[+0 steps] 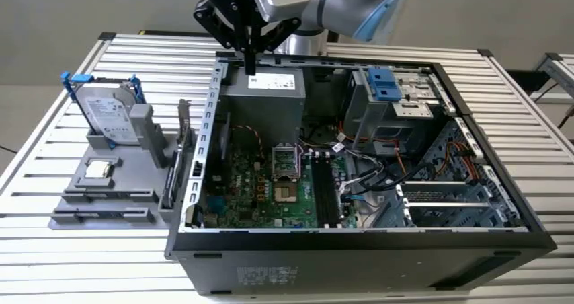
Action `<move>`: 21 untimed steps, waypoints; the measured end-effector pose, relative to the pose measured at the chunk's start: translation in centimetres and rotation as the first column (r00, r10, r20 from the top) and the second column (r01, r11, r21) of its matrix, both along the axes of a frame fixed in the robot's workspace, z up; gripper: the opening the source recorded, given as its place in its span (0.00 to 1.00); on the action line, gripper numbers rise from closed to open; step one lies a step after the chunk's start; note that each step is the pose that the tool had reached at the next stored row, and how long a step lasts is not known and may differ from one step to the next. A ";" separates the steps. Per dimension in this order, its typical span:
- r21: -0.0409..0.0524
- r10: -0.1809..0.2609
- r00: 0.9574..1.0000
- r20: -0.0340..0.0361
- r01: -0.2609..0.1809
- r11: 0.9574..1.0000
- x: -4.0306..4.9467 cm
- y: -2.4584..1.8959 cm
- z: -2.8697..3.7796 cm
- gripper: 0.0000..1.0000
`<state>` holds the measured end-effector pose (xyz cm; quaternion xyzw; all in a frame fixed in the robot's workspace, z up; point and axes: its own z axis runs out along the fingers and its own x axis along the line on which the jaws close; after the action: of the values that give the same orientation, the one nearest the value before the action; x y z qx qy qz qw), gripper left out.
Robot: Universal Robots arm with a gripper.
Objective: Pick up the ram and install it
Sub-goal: 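Reach for the ram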
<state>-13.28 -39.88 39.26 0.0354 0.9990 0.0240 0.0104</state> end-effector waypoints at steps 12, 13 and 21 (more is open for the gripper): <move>0.000 0.000 1.000 0.000 0.000 1.000 -1.12 0.00 0.00 0.00; 0.000 0.000 1.000 0.000 0.000 1.000 -1.21 0.00 0.00 0.00; 0.000 0.000 1.000 0.000 0.000 1.000 -1.94 0.00 0.00 0.00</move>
<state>-15.22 -39.88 39.26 0.0354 0.9990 0.0240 0.0104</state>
